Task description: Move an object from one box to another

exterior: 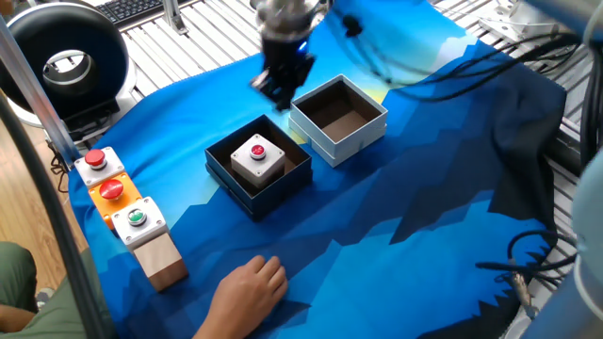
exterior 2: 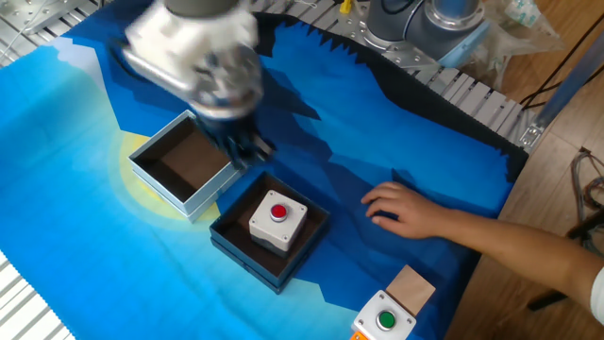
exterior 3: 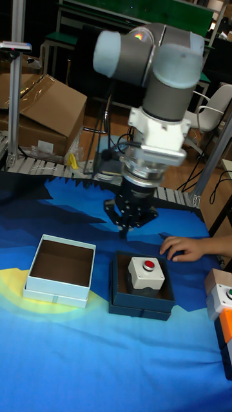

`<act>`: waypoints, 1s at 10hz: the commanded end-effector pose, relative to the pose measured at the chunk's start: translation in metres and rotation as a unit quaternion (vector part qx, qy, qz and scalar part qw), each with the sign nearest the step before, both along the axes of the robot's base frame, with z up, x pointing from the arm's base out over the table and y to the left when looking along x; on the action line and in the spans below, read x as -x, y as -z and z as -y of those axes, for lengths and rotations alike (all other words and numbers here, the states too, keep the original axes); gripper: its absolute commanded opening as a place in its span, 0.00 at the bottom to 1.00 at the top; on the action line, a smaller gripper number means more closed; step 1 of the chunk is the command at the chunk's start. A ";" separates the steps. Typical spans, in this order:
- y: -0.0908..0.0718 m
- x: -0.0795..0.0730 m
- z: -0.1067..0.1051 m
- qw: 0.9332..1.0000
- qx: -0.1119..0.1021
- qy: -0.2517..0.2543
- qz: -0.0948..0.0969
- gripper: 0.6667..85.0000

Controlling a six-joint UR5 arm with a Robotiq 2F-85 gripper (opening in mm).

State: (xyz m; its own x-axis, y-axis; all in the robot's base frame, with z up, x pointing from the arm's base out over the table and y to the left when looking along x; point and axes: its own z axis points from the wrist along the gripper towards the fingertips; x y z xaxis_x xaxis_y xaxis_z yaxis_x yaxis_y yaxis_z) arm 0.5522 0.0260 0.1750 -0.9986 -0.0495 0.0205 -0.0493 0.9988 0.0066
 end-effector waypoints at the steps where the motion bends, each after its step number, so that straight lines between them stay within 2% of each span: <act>1: -0.017 0.009 0.063 1.000 0.021 0.008 -0.011 0.04; 2: -0.019 -0.003 0.053 0.998 -0.027 0.052 0.013 0.00; 3: -0.018 -0.016 0.061 0.996 -0.043 0.075 0.035 0.00; 5: -0.004 -0.021 0.087 0.994 -0.037 0.090 0.043 0.00; 8: 0.022 -0.016 0.104 0.996 -0.034 0.080 0.027 0.00; 10: 0.028 -0.023 0.115 0.997 -0.019 0.062 0.037 0.00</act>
State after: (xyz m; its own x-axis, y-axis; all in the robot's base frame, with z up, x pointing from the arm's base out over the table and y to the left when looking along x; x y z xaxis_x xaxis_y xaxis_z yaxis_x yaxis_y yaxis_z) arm 0.5703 -0.0745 0.1574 -0.9949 0.0923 -0.0410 0.0901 0.9945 0.0530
